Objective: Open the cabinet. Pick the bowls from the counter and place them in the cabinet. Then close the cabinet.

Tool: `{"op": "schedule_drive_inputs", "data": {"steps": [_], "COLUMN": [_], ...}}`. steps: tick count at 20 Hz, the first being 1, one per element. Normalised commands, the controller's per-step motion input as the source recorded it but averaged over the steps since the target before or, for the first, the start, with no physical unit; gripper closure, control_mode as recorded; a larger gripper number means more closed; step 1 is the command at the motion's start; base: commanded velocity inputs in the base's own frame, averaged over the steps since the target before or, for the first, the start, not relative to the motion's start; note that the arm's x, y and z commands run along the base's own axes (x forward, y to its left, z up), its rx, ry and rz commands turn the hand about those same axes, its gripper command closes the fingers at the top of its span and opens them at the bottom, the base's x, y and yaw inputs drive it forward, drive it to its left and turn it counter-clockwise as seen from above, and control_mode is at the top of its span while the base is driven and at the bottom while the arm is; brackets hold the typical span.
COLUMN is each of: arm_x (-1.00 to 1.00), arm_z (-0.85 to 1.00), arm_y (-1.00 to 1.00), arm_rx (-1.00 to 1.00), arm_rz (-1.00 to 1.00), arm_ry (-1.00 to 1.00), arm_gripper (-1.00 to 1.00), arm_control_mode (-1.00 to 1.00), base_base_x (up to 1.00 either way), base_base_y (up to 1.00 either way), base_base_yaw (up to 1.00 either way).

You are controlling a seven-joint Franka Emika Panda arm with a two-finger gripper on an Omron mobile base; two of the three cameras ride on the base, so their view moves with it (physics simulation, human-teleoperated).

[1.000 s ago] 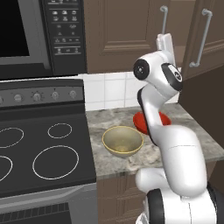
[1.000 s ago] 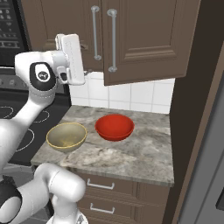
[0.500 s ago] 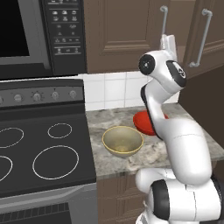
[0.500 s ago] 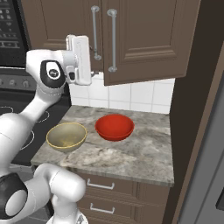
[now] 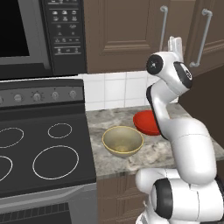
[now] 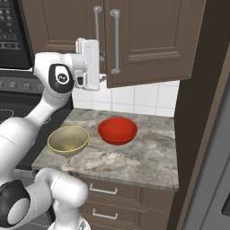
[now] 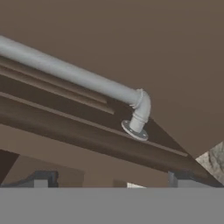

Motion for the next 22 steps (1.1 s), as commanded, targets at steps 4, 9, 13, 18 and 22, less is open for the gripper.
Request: {"op": "schedule_drive_inputs", "data": {"steps": [4,9,13,18,22], "arm_x": [0.09,0.00,-0.50,-0.88,-0.73], "arm_z": [-0.24,-0.14,-0.02,0.00,0.00], "arm_y": [-0.24,-0.37,-0.74,-1.00,-0.99], "arm_rx": [0.04,0.05,0.15,0.24,0.23], "arm_rz": [-0.04,-0.08,-0.24,-0.35,-0.35], "arm_ry": [-0.09,-0.10,0.00,0.00,0.00], "arm_gripper": [-1.00,-1.00,-1.00,-1.00,-1.00], "arm_control_mode": [-1.00,-1.00,-1.00,-1.00,-1.00], "base_base_x": [0.00,0.00,0.00,0.00,0.00], "base_base_y": [0.00,0.00,0.00,0.00,0.00], "base_base_yaw": [0.00,0.00,0.00,0.00,0.00]}}
